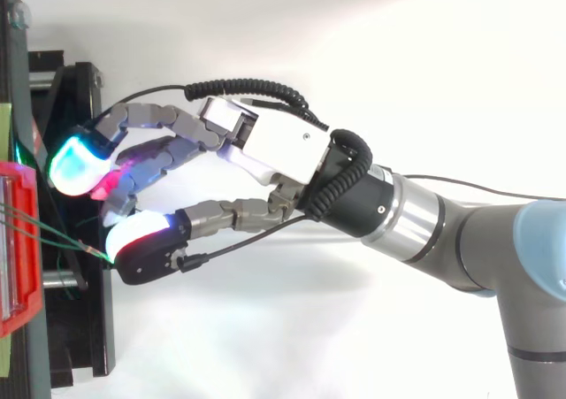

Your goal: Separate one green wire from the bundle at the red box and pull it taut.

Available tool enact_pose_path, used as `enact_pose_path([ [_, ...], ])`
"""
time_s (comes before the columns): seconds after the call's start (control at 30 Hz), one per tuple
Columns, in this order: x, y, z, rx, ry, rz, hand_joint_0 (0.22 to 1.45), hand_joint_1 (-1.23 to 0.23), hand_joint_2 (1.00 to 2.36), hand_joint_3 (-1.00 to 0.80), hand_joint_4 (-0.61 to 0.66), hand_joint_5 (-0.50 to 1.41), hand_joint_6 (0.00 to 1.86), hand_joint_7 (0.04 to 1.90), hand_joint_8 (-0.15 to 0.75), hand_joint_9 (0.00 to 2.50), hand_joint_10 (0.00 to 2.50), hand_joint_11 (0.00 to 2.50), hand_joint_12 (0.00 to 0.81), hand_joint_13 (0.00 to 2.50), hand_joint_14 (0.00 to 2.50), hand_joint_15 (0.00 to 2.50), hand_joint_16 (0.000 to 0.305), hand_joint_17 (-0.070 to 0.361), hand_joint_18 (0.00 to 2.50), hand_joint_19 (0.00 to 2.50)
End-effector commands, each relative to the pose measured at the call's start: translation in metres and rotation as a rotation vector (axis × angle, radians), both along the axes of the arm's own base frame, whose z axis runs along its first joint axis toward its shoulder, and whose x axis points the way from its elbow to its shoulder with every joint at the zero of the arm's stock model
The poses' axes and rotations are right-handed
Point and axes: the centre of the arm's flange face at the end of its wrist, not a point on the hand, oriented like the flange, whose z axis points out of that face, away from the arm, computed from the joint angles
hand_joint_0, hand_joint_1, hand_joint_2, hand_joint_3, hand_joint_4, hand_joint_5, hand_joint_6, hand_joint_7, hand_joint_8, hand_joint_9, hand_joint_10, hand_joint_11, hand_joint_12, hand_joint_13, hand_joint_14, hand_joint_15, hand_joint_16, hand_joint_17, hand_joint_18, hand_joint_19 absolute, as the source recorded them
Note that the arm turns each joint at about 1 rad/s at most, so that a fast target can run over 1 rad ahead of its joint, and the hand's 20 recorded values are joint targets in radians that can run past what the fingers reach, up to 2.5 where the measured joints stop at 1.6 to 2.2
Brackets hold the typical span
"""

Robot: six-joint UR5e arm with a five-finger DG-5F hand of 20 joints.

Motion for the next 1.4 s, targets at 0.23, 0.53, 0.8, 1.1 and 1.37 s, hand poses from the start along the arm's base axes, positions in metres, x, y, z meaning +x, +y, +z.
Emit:
enact_pose_path([
  [0.23,0.000,0.002,0.000,-0.002,-0.001,0.004,0.49,-0.75,1.00,-0.50,0.36,-0.13,0.50,0.98,0.324,1.17,0.02,0.64,0.331,1.25,0.01,0.38,0.034,0.076,0.74,0.09],
  [0.53,0.000,0.004,0.000,0.009,-0.006,0.010,0.45,-0.72,1.00,-0.50,0.32,-0.15,0.50,1.01,0.317,1.30,0.02,0.78,0.346,1.39,0.02,0.46,0.036,0.081,0.79,0.09],
  [0.8,0.001,0.007,0.007,0.052,-0.028,0.050,0.38,-0.66,1.00,-0.50,0.37,-0.16,0.50,1.03,0.352,1.42,0.02,0.86,0.380,1.50,0.02,0.50,0.042,0.094,0.89,0.08],
  [1.1,-0.009,0.005,0.026,0.053,0.060,0.060,0.47,-0.65,1.00,-0.50,0.31,-0.16,0.50,1.03,0.318,1.38,0.02,0.87,0.372,1.45,0.02,0.53,0.037,0.082,0.85,0.17],
  [1.37,-0.019,0.005,0.043,0.067,0.138,0.080,0.43,-0.60,1.00,-0.50,0.33,-0.16,0.50,1.03,0.330,1.40,0.02,0.86,0.392,1.44,0.02,0.50,0.041,0.093,0.87,0.14],
])
